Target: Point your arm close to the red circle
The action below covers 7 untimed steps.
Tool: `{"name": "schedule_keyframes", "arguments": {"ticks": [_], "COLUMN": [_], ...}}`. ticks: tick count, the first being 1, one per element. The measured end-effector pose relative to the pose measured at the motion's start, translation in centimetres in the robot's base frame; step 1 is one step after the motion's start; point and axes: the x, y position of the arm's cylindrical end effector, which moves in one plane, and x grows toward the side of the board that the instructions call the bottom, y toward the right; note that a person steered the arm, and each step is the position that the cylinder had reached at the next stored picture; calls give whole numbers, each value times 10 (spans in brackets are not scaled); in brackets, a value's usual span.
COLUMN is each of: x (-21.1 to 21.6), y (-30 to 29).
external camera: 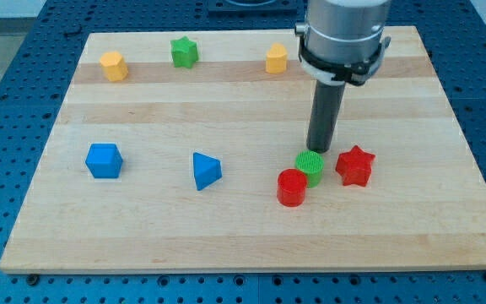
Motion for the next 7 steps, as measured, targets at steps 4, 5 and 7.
{"name": "schedule_keyframes", "arguments": {"ticks": [4, 5, 7], "x": [18, 53, 112], "y": [142, 159, 108]}}
